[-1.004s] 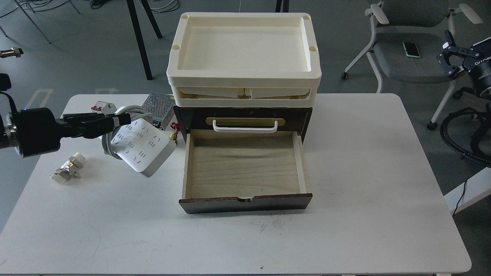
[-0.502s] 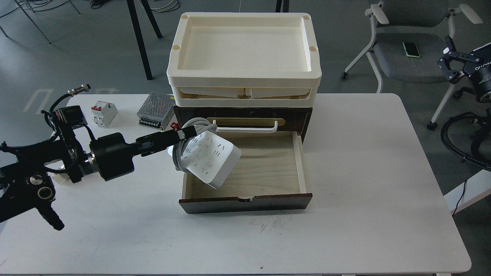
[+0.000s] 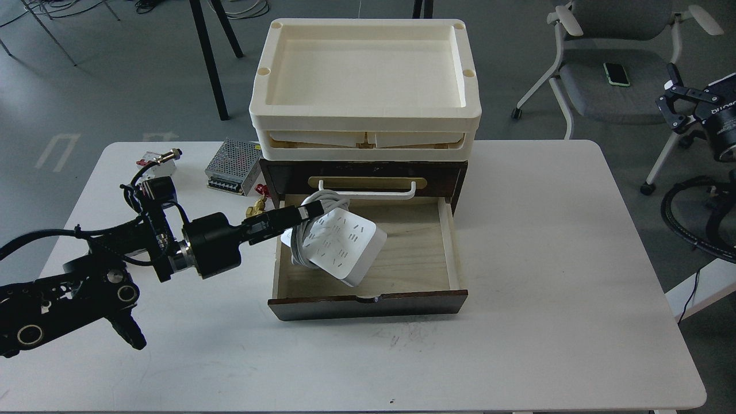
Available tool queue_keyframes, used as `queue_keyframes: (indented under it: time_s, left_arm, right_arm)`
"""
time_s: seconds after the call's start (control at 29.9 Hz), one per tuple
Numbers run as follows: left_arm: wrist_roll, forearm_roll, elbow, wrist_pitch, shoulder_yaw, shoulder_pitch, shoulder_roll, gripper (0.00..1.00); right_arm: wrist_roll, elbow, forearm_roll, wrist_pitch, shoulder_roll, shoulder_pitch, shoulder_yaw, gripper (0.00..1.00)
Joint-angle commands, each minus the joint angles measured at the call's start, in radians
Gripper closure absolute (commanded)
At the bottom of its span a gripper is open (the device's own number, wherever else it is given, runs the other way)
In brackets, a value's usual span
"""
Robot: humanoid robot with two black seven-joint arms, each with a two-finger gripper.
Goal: Put charging cable into cabinet
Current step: 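Lower the power strip into the drawer and open the left gripper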
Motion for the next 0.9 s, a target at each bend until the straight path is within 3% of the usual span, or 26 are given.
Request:
queue_keyframes:
  time_s: [0.0, 0.67, 0.87]
  left_arm:
    - [0.0, 0.002, 0.076, 0.0, 0.003, 0.006, -0.058, 1.0]
    - [0.0, -0.002, 0.337, 0.024, 0.0, 0.024, -0.249, 1.0]
    - [0.041, 0.003, 0.346, 0.032, 0.003, 0.036, -0.257, 0.98]
  right_arm:
    - [0.007, 0.0, 0.0, 0.0, 0.0, -0.005, 0.0, 0.0]
    - [0.009, 0.0, 0.0, 0.0, 0.0, -0.013, 0.001, 0.0]
    - [0.009, 0.0, 0.0, 0.0, -0.001, -0.017, 0.001, 0.0]
